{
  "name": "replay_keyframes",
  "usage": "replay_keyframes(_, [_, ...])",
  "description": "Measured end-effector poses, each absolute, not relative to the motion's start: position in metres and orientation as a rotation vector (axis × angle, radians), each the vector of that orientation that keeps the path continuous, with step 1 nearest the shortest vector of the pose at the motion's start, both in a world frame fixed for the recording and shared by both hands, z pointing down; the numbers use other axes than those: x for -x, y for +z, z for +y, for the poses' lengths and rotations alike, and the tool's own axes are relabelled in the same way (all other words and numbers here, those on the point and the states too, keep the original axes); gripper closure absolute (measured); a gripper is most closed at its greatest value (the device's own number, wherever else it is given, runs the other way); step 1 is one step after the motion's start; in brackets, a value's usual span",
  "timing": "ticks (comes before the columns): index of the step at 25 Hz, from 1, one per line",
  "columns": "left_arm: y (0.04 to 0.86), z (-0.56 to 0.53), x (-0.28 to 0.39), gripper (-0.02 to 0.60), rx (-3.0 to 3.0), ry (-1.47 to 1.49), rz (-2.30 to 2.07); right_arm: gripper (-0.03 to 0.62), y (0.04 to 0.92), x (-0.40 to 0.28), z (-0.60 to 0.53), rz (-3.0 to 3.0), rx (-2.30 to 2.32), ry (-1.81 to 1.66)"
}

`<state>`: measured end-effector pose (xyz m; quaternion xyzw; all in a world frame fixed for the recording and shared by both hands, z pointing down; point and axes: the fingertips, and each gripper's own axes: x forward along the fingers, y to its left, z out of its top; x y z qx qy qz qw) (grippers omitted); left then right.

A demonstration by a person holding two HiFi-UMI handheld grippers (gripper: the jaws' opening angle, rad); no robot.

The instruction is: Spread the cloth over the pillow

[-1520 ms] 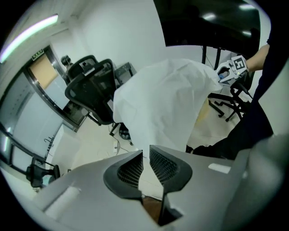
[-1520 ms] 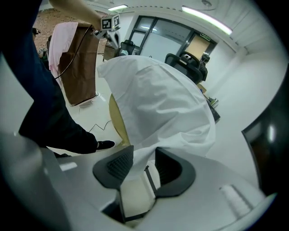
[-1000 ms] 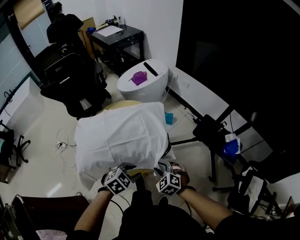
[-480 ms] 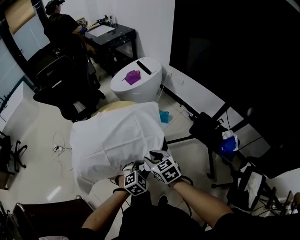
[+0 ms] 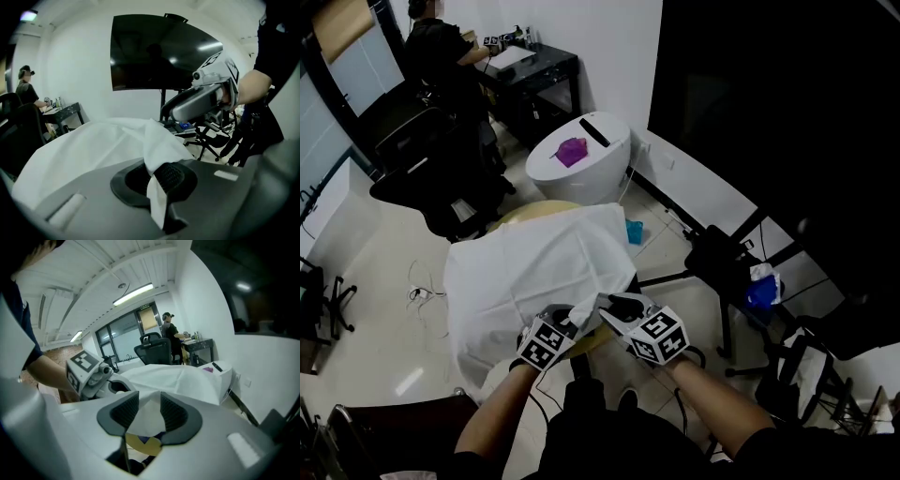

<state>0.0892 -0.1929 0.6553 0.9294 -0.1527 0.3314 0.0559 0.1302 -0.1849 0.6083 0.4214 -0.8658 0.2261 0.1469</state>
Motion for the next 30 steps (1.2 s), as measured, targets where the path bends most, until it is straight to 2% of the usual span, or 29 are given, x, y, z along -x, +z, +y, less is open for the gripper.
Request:
replay_keyframes(9, [0.64,-0.206,-0.087,0.581,-2.737,0.875,-0.455,0.434,0.619,-0.081,-0.16,-2.278,-0.926,-0.001])
replay_keyframes(14, [0.631,-0.195,-0.094,0.581,-2.67,0.762,-0.401,0.381,0.623,-0.07,-0.157,-2.217,-0.961,-0.162])
replay_keyframes(16, [0.629,-0.188,-0.097,0.581,-2.672,0.766,-0.378,0.381,0.614,-0.07,-0.156,-2.191,-1.007,-0.239])
replay_keyframes(18, [0.627,-0.185,-0.099,0.581,-2.689,0.779,-0.373,0.396,0.607,-0.073,-0.154,-2.149,-1.03,-0.325])
replay_keyframes(19, [0.627,-0.184,-0.1,0.581,-2.699,0.794,-0.371,0.435,0.605,-0.074,-0.152,-2.132,-1.031,-0.361])
replay_keyframes(20, [0.628,-0.182,-0.1,0.581,-2.711,0.82,-0.364,0.514,0.604,-0.076,-0.149,-2.12,-1.029,-0.386])
replay_keyframes(21, [0.629,-0.179,-0.101,0.581,-2.729,0.859,-0.354,0.567,0.603,-0.077,-0.147,-2.113,-1.027,-0.4])
replay_keyframes(22, [0.63,-0.175,-0.102,0.581,-2.751,0.904,-0.342,0.585,0.602,-0.08,-0.144,-2.109,-1.029,-0.406])
replay_keyframes(30, [0.634,-0.128,-0.12,0.581,-2.931,1.191,-0.183,0.586,0.58,-0.132,-0.118,-2.051,-1.072,-0.431])
